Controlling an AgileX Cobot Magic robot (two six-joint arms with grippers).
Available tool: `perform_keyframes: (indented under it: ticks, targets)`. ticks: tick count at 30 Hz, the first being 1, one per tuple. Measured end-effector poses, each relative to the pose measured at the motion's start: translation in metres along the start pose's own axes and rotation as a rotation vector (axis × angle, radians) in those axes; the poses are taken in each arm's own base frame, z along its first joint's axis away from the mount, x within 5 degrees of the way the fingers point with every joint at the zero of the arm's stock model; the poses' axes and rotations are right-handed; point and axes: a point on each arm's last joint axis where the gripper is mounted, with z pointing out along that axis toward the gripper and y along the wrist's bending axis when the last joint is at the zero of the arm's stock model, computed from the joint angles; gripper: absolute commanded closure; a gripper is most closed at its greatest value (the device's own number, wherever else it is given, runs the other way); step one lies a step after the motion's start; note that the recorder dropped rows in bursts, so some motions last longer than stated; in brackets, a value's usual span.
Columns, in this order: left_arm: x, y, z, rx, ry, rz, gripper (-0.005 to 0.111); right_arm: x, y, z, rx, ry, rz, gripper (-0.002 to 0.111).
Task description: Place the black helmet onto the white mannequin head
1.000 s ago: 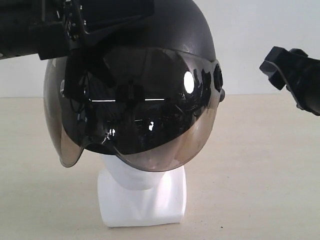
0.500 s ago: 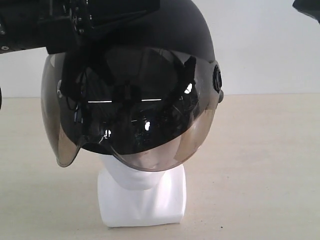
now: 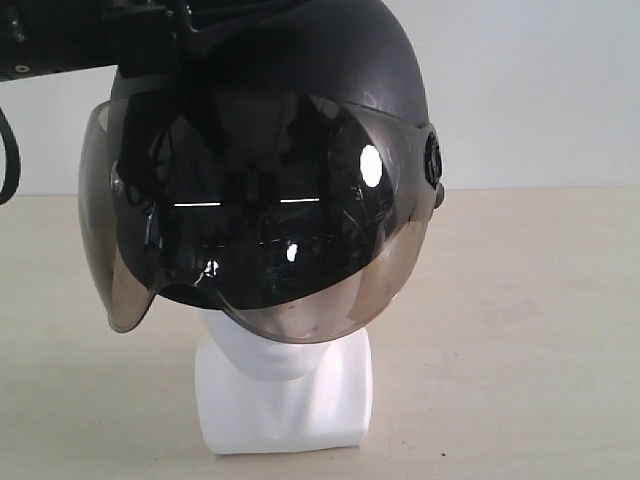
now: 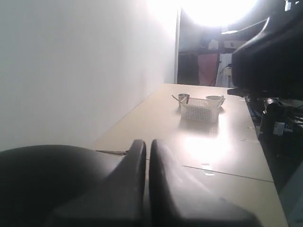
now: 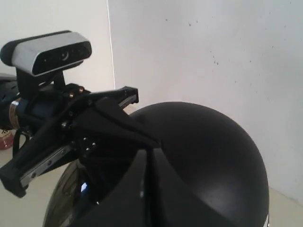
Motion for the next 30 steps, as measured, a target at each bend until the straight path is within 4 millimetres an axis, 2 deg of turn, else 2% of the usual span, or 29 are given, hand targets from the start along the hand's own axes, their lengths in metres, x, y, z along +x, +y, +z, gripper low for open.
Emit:
perform_keyframes:
  ticks: [6, 15, 23, 30]
  targets:
    - [-0.002, 0.005, -0.003, -0.06, 0.031, 0.033, 0.103, 0.005, 0.004, 0.032, -0.069, 0.139, -0.011, 0.108]
    - [-0.002, 0.012, -0.013, -0.084, 0.076, 0.087, 0.103, 0.002, 0.011, 0.07, -0.172, 0.2, -0.02, 0.108]
    - [-0.004, 0.016, -0.021, -0.088, 0.101, 0.113, 0.103, 0.012, 0.015, 0.094, -0.23, 0.268, 0.004, 0.108]
    - [-0.003, 0.017, -0.022, -0.087, 0.103, 0.111, 0.103, 0.02, 0.016, 0.102, -0.253, 0.311, 0.021, 0.108]
